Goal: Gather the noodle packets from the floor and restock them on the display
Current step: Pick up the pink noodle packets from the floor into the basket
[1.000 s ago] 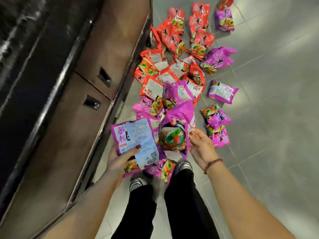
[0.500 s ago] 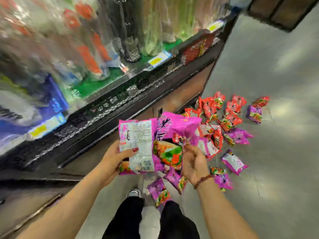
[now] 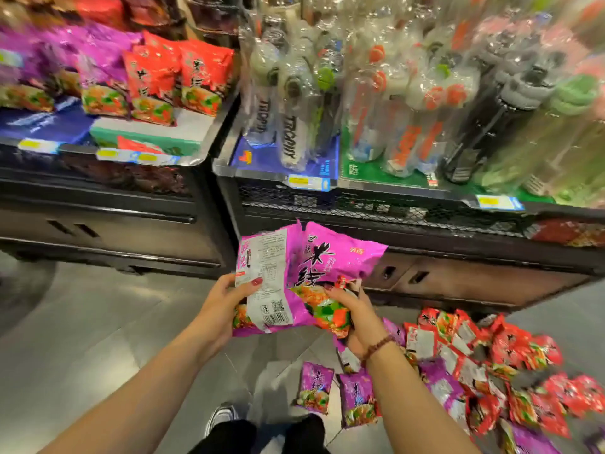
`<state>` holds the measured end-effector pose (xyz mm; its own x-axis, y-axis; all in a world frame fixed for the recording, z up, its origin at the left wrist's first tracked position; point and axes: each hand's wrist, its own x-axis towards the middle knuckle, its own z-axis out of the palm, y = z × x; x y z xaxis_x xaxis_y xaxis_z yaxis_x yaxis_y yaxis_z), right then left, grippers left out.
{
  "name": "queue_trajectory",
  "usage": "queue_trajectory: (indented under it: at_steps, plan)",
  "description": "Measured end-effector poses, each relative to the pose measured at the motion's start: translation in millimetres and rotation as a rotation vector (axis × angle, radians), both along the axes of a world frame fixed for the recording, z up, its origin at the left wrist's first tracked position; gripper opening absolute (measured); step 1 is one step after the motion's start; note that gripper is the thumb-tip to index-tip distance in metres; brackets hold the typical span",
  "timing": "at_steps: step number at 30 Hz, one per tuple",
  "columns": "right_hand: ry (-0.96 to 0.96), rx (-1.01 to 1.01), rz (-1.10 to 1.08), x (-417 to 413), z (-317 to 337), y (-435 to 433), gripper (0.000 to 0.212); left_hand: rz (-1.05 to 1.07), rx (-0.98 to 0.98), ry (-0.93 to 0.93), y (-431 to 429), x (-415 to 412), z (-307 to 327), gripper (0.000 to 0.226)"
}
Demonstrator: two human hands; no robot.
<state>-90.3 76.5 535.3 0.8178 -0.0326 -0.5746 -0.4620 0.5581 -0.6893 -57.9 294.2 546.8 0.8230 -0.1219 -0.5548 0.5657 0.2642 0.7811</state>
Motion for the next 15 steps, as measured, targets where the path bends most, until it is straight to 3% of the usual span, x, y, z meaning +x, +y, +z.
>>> queue_trajectory:
  at_steps: [4,7,11,15]
  plan:
    - [0.009,0.002,0.228,20.3,-3.9,79.0,0.052,0.199,-0.153,0.035,82.5,-12.8,0.7,0.053]
    - [-0.007,-0.009,0.369,34.2,-2.5,156.2,0.070,0.276,-0.209,0.056,149.5,-24.2,-1.5,0.032]
    - [-0.019,0.001,0.484,50.2,1.3,268.5,0.062,0.412,-0.147,0.058,251.6,-34.7,-1.9,0.035]
    - [-0.063,-0.024,0.591,59.1,5.1,382.0,0.031,0.461,0.054,-0.002,358.1,-49.1,6.3,0.026]
